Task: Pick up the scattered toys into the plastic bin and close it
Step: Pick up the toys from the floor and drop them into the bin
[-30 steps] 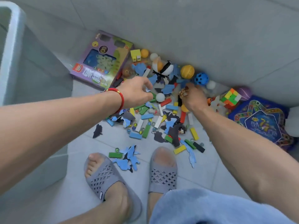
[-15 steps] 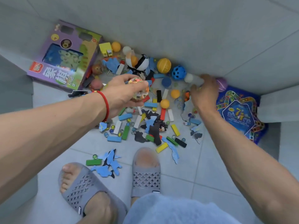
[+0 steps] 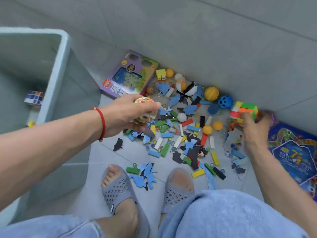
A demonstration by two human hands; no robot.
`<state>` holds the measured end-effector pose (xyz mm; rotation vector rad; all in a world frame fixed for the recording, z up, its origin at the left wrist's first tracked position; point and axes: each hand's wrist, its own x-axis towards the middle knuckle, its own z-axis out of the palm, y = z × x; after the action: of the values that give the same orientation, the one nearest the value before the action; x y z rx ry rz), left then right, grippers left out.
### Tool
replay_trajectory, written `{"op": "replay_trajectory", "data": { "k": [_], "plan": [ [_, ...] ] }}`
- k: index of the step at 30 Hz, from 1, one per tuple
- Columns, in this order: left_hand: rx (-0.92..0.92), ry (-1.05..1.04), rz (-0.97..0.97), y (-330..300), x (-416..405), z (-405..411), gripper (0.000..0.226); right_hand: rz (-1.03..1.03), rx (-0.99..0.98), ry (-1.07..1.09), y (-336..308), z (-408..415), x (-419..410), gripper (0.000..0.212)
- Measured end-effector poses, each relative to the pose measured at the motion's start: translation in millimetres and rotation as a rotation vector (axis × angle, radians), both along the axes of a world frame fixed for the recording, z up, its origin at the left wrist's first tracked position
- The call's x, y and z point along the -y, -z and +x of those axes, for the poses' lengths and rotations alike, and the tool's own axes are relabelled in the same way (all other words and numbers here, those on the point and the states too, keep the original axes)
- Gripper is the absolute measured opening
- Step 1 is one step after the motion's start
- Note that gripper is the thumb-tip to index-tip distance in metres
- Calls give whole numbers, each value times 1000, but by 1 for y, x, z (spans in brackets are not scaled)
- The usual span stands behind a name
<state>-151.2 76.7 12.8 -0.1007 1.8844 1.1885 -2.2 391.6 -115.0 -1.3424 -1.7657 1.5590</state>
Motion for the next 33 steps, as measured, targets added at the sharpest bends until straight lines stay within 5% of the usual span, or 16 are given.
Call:
{"op": "replay_trajectory", "data": {
  "k": [3,8,13,21,27,33],
  "plan": [
    [-9,-244,137,-27,46,17,23,-502,-112,-257,-42,-25,70,18],
    [-125,-954,305,-64,133,42,16,-689,-117,-856,-137,-86,206,26],
    [-192,-1269,501,-101,216,53,11,-856,-187,-1059,-216,-130,299,28],
    [-415,-1011,275,-88,190,54,25,-425,-85,-1090,-183,-142,285,16],
    [-375,-489,86,-30,94,31,44,491,594,-1099,-52,-109,158,18],
    [-241,-400,14,21,18,-2,46,738,817,-938,24,-113,67,51]
  ]
}}
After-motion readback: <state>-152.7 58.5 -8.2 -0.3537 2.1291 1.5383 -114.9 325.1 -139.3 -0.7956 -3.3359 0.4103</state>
